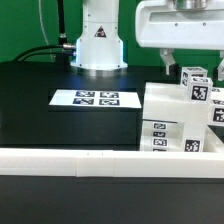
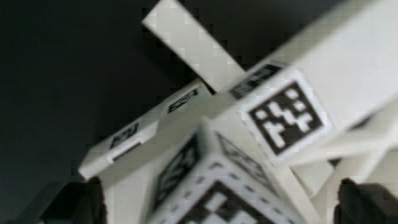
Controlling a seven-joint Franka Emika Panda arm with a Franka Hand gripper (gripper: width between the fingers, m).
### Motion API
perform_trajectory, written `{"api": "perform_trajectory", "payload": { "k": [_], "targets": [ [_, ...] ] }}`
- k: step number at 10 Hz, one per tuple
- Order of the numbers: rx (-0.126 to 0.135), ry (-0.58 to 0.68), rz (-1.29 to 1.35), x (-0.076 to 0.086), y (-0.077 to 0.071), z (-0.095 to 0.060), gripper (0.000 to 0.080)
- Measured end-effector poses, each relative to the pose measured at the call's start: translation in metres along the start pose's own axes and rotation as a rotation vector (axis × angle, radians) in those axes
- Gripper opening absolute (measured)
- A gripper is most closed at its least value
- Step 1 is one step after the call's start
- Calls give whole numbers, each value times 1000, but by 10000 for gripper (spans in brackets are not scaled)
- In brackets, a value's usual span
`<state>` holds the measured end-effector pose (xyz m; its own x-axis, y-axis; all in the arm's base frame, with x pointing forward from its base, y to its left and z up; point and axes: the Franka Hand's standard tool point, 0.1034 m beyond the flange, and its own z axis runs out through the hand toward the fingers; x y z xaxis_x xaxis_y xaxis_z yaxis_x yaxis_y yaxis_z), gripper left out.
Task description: Assemble chair
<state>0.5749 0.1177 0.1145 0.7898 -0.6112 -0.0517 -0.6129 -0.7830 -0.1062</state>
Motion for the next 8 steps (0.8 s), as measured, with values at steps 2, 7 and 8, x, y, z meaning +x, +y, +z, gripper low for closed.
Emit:
{"api": "perform_trajectory", "payload": {
  "k": [2, 7, 8],
  "targets": [
    [-19, -6, -209, 2, 3, -1, 649],
    [-63, 7, -612, 2, 3, -2, 649],
    [-63, 7, -664, 3, 3, -2, 522]
  ]
}}
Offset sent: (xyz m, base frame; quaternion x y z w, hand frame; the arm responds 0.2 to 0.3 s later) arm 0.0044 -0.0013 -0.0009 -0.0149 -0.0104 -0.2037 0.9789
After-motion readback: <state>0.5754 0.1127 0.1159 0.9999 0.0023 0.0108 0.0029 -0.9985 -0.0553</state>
